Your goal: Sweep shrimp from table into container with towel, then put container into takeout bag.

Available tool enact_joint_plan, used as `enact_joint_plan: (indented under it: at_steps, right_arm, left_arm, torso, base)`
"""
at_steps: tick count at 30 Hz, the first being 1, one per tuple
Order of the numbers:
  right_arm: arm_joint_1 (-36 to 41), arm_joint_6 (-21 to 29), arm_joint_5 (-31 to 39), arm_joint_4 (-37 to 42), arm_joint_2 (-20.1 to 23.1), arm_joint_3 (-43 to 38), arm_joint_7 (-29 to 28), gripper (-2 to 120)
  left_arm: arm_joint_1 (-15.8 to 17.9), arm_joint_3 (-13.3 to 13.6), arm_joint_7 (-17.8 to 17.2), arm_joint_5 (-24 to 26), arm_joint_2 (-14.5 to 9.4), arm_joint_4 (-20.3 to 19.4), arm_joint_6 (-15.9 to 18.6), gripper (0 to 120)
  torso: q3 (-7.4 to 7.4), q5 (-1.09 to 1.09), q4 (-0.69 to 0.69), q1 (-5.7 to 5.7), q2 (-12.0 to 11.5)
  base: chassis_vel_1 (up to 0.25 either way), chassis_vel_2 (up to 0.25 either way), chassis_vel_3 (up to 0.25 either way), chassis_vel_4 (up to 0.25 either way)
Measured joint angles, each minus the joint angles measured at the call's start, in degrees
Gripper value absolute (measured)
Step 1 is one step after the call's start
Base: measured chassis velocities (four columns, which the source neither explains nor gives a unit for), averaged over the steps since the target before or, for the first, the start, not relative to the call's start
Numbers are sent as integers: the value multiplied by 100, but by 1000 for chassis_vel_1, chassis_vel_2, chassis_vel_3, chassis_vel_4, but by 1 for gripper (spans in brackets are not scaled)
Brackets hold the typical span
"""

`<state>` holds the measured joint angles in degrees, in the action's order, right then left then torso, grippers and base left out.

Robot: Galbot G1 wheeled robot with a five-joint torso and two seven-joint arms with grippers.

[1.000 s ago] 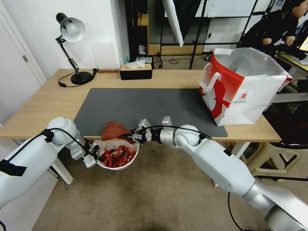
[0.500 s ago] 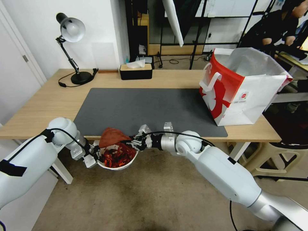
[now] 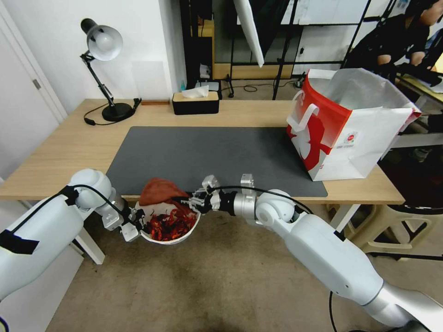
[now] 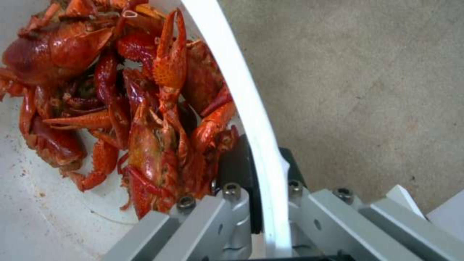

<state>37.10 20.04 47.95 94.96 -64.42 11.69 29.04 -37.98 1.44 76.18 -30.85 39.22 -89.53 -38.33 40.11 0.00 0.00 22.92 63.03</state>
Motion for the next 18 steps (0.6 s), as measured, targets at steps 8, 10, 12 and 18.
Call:
enact_joint_plan:
  at_steps: [8,10,12,18]
  right_arm:
    - [-9,-164,819,285,-81,-665,-1382,7]
    - [-13,-153,808,328,-76,-765,-1691,7]
    - [4,-18,579,420,-43,-924,-2426,7]
    - [155,186,-454,500,41,-1081,-3595,7]
  left_arm:
    - [-122,-70,1,-20,-18,-71,4,0]
    - [-139,-77,1,-21,-24,-87,5,0]
    - [-176,-93,1,-22,-36,-109,7,0]
    - [-238,-115,-17,-49,-46,-128,7,0]
  torso:
    - [0,0,0,0,0]
    - [0,0,0,0,0]
    - [0,0,0,0,0]
    - [0,0,-1,0,0]
  base:
    - [0,0,0,0]
    - [0,0,0,0]
    - [0,0,0,0]
    - [0,0,0,0]
